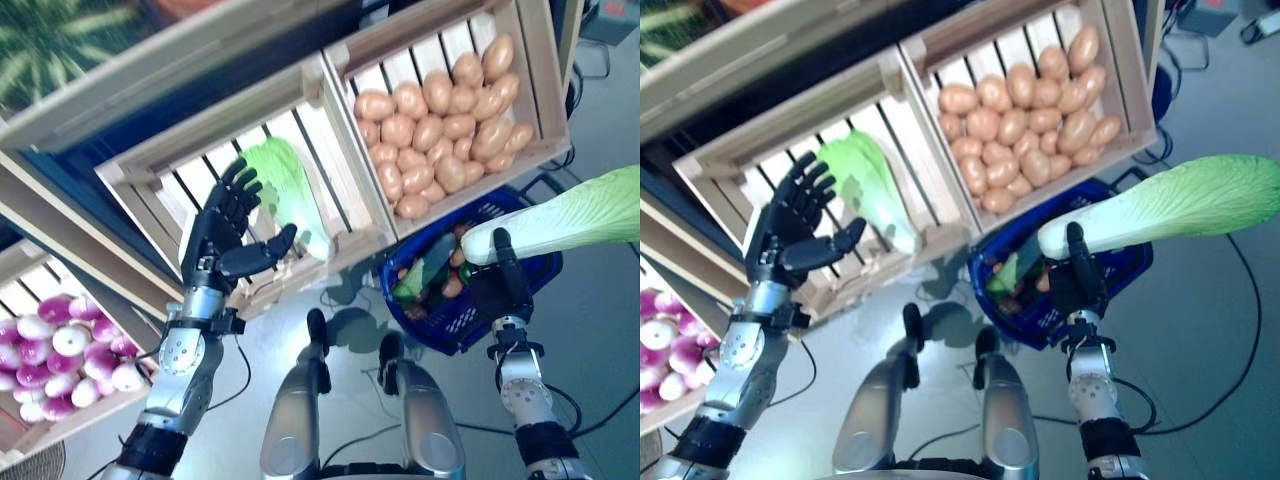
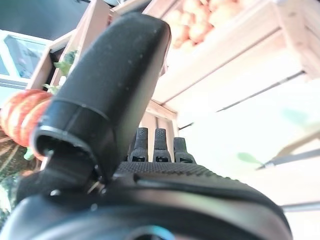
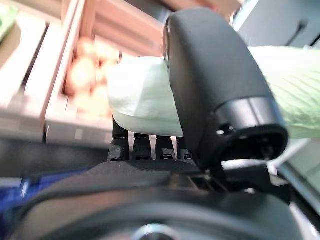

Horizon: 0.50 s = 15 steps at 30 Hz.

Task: Put vegetables into the basket

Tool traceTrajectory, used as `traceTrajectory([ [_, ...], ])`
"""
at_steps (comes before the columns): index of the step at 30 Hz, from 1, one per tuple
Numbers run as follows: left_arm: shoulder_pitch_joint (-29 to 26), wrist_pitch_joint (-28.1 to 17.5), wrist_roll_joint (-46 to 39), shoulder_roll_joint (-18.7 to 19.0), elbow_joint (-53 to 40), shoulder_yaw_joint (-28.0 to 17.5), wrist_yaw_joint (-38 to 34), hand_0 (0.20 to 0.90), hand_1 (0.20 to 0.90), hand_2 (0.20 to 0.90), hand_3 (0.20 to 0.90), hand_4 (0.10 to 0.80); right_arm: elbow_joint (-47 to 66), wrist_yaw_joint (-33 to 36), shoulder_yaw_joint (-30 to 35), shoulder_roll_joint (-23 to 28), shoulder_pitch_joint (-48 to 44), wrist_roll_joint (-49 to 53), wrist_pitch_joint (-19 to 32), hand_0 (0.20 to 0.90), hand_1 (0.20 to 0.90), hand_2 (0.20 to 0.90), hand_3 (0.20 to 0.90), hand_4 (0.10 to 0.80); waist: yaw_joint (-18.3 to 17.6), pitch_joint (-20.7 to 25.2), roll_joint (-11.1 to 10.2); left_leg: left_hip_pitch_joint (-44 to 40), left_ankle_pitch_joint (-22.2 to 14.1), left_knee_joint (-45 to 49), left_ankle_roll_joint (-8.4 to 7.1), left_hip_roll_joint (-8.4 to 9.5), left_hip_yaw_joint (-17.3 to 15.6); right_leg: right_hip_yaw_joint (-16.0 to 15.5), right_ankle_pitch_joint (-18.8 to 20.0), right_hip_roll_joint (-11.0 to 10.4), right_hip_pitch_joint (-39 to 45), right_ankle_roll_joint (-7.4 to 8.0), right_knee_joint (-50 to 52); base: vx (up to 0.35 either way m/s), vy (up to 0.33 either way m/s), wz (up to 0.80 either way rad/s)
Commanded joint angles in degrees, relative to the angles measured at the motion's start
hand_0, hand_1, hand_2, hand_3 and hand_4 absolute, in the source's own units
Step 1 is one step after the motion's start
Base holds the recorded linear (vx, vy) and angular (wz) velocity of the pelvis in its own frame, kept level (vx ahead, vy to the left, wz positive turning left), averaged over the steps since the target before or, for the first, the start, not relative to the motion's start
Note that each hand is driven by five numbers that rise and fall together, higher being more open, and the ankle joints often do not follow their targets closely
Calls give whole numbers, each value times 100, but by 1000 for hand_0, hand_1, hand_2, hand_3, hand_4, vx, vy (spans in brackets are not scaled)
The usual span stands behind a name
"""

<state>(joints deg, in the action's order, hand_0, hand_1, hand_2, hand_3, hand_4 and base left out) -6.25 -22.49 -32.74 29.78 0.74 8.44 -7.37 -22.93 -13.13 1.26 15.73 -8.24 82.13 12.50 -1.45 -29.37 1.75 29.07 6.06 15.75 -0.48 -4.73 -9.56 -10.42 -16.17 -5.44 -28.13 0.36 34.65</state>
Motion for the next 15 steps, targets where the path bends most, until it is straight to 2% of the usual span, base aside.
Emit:
traceTrajectory([
  [1, -323, -1007, 403, -161, -400, -130, -203, 900, 900, 900, 900, 800, 543, -46, 106, 128, -115, 517, 809, 300, 300, 300, 300, 400, -120, -32, 38, 435, -1109, 1451, -261, -140, 97, -34, 536, 90, -90, -112, -308, 0, 0, 0],
  [6, -549, -914, 507, -191, -351, 103, -406, 900, 900, 900, 900, 800, 385, 189, 77, 97, -412, 632, 860, 300, 300, 300, 300, 400, -44, -42, 75, 1012, -1290, 1956, -193, -122, 185, -34, 394, -68, -688, -98, 289, -2, 4, 0],
  [11, -686, -824, 499, -181, -394, 189, -395, 900, 900, 900, 900, 800, 211, 377, 63, 124, -730, 552, 750, 300, 300, 300, 300, 400, 48, -42, 105, 1397, -1559, 2335, -26, -48, 213, 3, 330, -206, -1227, -73, 799, 1, 1, 1],
  [15, -860, -637, 538, -137, -356, 293, -432, 900, 900, 900, 900, 800, -90, 794, 27, 257, -1120, 422, 381, 300, 300, 300, 300, 400, 123, -42, 124, 1685, -1694, 2702, 24, -26, 247, -42, 263, -277, -1556, -81, 1225, 5, 1, 8],
])
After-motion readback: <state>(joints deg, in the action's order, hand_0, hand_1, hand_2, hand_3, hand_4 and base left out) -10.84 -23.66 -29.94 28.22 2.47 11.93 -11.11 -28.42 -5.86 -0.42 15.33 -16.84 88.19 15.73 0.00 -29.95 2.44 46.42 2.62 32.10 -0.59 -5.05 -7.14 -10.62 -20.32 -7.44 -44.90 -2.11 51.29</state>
